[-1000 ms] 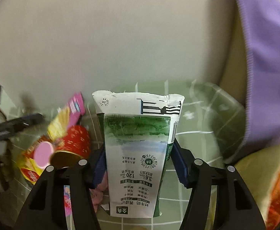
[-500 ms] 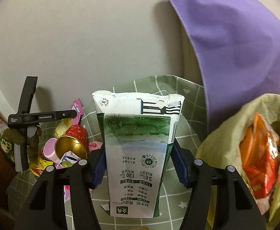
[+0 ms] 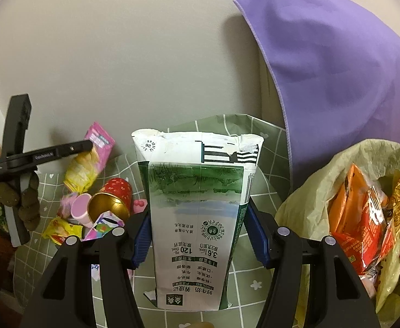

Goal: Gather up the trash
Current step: 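Carry the milk carton and pink wrapper over the yellow trash bag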

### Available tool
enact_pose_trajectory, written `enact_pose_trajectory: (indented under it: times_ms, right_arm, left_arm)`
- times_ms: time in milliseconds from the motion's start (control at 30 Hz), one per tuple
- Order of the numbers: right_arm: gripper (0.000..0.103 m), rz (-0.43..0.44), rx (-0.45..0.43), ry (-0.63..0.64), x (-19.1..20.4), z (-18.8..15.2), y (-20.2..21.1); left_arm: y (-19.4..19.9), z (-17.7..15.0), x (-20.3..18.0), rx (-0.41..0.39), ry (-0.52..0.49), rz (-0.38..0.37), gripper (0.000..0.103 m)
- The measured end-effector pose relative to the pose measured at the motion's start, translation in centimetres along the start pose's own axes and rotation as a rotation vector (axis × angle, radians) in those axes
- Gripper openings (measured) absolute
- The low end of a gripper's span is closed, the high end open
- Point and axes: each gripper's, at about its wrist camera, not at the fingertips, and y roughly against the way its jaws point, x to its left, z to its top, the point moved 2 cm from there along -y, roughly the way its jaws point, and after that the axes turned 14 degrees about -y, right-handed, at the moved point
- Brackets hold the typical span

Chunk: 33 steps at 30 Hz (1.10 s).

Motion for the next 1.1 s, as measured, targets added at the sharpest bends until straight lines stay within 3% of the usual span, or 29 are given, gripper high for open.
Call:
enact_pose_trajectory:
  times_ms: [133, 467, 800, 1100]
  right_arm:
    - [0.057, 0.022, -0.018, 0.016, 0.2, 0.3, 0.6]
    - [0.057, 0.032, -0.078, 0.027, -0.6, 1.9, 2.7]
    - [0.057, -0.014, -0.193, 0.055, -2.1, 5.3, 6.5]
    - [0.057, -0.103, -0.283, 0.007, -5.7, 6.7, 10.5]
  left_arm:
    - [2.0, 0.3, 0.3, -0.042, 0.003, 0.017, 0.009]
    - [6.7, 2.0, -0.2, -0.145, 0.002, -0.027, 0.009]
    - [5.7, 5.4, -4.4, -0.169, -0.061, -0.095, 0.009]
    - [4.6, 8.3, -10.7, -0.199, -0.162, -0.208, 0.009]
